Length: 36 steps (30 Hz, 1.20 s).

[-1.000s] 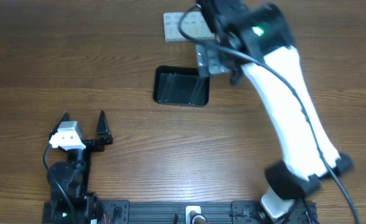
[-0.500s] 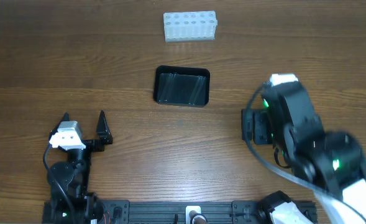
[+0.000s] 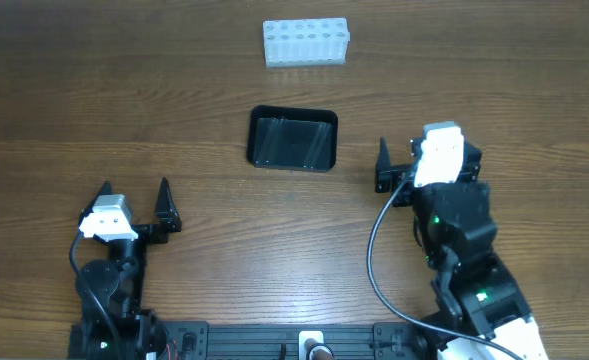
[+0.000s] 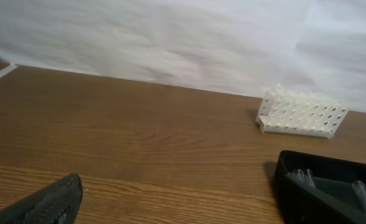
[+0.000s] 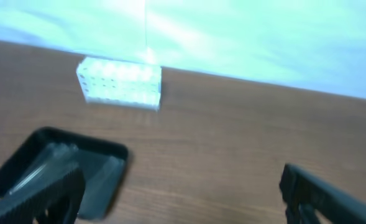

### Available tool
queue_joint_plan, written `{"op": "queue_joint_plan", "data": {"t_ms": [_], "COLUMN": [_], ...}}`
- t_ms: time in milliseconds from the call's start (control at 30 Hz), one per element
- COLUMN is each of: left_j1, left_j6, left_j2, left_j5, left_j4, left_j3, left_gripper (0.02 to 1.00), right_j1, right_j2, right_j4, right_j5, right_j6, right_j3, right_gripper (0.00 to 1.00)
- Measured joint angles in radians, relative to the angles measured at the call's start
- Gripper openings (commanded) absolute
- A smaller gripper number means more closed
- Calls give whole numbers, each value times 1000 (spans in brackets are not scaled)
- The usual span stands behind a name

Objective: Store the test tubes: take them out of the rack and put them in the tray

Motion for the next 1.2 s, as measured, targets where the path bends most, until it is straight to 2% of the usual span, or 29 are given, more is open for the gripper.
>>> {"op": "queue_joint_plan", "data": {"t_ms": [333,433,767,1200], "left_j1": [0,0,0,0], "left_j6": [0,0,0,0], "left_j2": [0,0,0,0], "left_j5": [0,0,0,0], "left_j4": [0,0,0,0], "left_j3": [0,0,0,0], "left_gripper": [998,996,998,998], "right_j1": [-153,-189,-222,-330], "right_j2": [-97,-124,-349,-660], "right_j4": [517,597,578,169], "right_j5": [7,7,7,6], "right_j6": [-24,-26,-27,-29], "right_j3": [-307,-390,-593,-604], "right_gripper": [991,991,991,991]}}
